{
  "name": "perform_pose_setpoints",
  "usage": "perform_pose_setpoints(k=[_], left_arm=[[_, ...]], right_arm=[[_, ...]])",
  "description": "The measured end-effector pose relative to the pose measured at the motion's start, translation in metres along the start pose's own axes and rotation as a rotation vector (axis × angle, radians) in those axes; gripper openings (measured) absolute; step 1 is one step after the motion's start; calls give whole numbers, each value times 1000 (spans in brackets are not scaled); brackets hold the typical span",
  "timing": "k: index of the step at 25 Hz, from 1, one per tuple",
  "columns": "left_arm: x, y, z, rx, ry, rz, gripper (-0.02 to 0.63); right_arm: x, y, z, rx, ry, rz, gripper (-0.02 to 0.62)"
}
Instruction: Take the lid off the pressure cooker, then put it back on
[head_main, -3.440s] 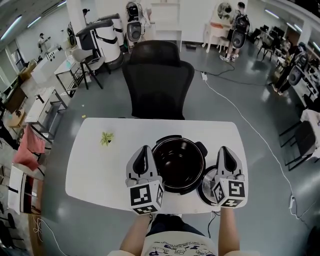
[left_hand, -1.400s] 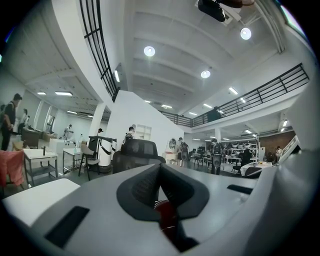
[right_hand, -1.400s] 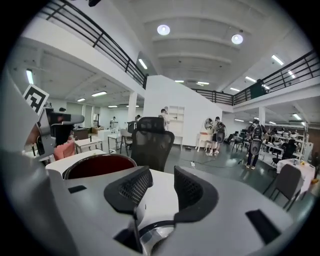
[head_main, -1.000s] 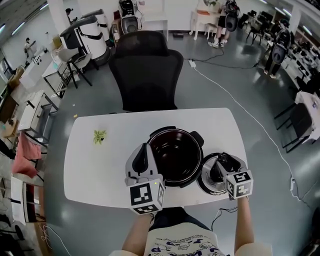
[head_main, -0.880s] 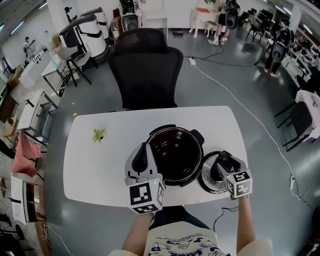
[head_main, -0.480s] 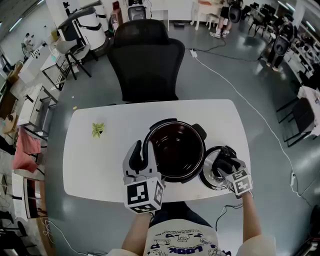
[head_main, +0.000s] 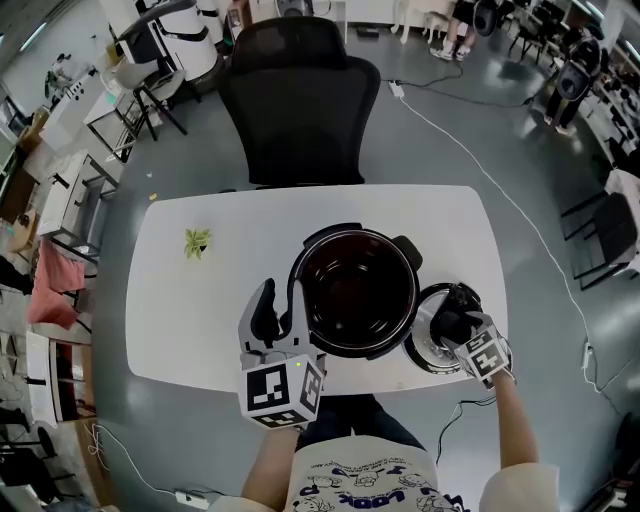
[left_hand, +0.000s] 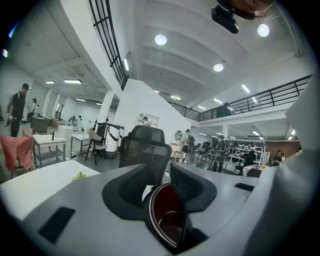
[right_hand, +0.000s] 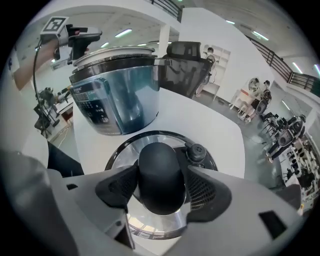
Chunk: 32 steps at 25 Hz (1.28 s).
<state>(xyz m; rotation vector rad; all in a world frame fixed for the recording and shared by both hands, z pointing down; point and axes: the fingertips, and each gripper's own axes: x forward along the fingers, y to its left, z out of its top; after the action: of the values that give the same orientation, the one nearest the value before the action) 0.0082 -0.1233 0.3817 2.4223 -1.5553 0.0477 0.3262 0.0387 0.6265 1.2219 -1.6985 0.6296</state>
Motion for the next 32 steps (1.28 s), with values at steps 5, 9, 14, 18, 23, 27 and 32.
perform_pose_setpoints(k=[5, 9, 14, 18, 23, 27, 32], left_arm=[[1, 2, -7, -2, 16, 8, 144], [2, 2, -12, -6, 22, 13, 144], [3, 2, -17, -8, 32, 17, 145], [4, 3, -21, -9, 43, 24, 146], [4, 5, -24, -12, 49, 31, 146], [5, 6, -27, -23, 54, 35, 146], [5, 11, -33, -40, 70, 43, 156]], right_arm=[[14, 2, -1, -71, 51, 55, 322], [19, 6, -1, -98, 98, 105, 319], [25, 5, -6, -92, 134, 190, 301], [26, 5, -6, -109, 147, 207, 302], [26, 6, -6, -116, 138, 208, 295], [27, 6, -7, -119, 131, 208, 295], [26, 5, -5, -120, 130, 207, 295]])
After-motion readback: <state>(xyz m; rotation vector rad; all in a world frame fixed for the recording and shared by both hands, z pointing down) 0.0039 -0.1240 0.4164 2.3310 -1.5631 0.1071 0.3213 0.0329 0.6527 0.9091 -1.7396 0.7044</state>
